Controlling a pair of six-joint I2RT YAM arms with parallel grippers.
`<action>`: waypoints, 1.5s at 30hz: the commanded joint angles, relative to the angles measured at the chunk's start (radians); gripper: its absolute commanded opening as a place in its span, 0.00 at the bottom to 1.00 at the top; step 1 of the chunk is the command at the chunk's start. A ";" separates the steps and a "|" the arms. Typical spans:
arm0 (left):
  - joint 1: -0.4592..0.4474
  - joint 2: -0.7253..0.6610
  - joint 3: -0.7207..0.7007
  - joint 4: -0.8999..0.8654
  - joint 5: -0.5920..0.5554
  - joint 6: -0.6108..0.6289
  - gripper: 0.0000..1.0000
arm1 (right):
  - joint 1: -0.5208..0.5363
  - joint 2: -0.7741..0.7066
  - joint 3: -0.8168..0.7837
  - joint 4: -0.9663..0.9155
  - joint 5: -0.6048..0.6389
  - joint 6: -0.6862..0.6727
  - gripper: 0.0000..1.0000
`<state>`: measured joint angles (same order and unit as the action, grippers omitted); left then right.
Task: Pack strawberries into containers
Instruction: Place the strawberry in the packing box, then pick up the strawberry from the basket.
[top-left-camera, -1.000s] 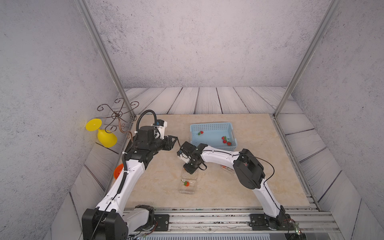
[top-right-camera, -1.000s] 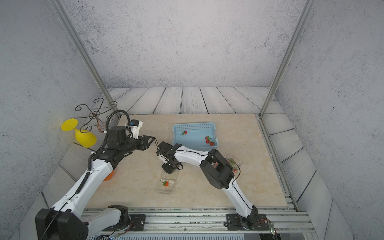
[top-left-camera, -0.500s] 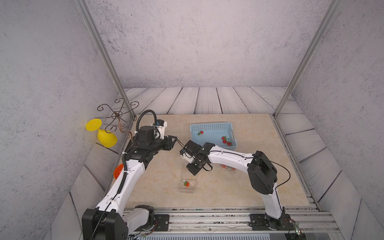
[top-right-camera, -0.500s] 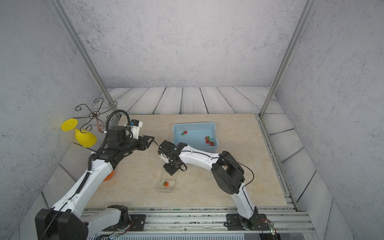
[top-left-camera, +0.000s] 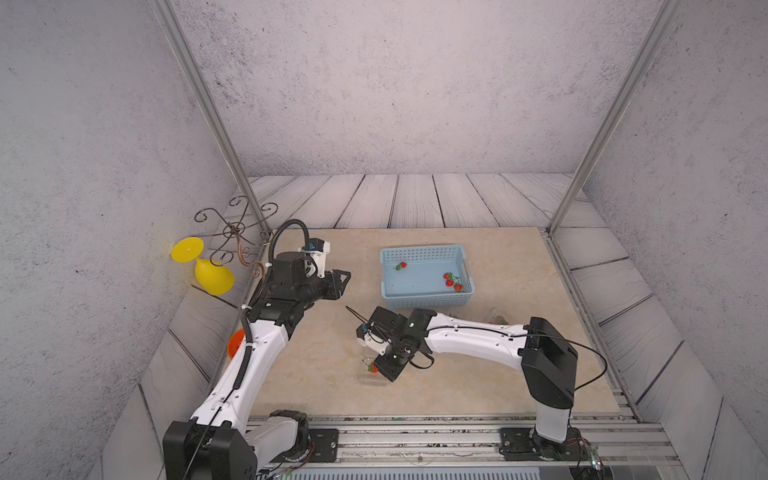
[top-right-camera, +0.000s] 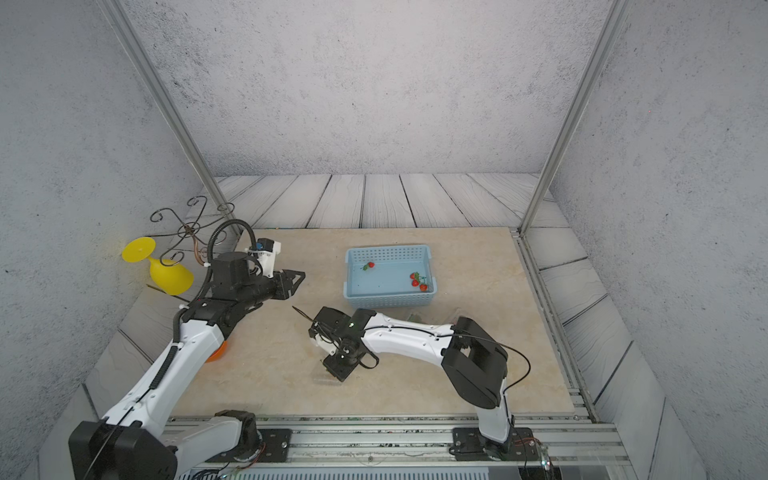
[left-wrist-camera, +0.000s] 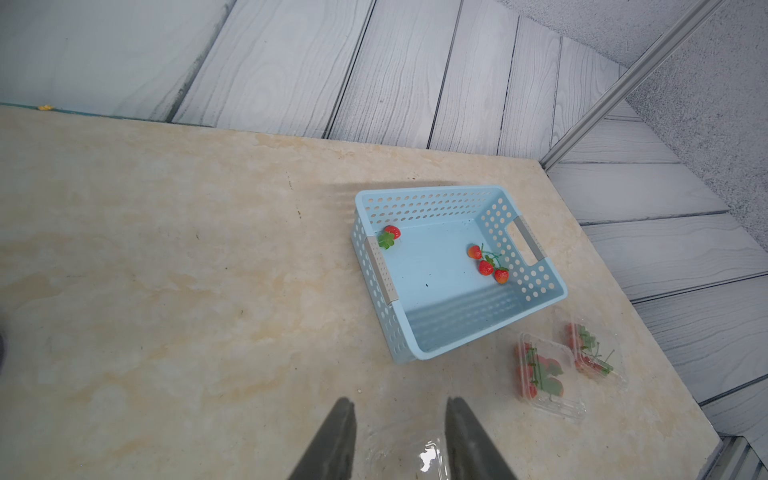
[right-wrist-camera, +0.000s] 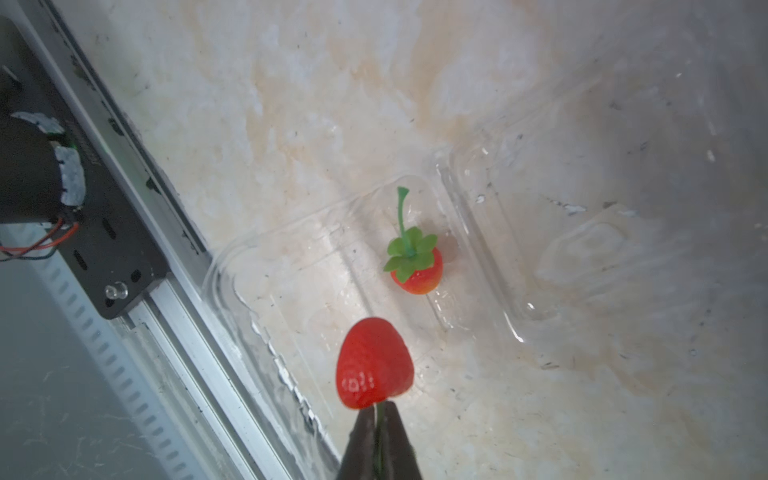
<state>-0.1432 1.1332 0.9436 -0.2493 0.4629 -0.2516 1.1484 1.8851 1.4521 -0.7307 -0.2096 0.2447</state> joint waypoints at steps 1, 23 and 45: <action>0.010 -0.020 -0.009 0.019 0.010 -0.005 0.40 | 0.019 0.003 -0.003 0.013 -0.008 0.034 0.19; -0.036 0.011 -0.003 0.018 0.072 0.012 0.40 | -0.455 0.094 0.318 0.032 0.169 -0.029 0.48; -0.047 0.033 -0.005 0.018 0.074 0.018 0.40 | -0.618 0.727 0.934 0.095 -0.006 0.035 0.54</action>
<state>-0.1856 1.1660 0.9436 -0.2432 0.5282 -0.2497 0.5358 2.5584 2.3451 -0.6716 -0.1833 0.2443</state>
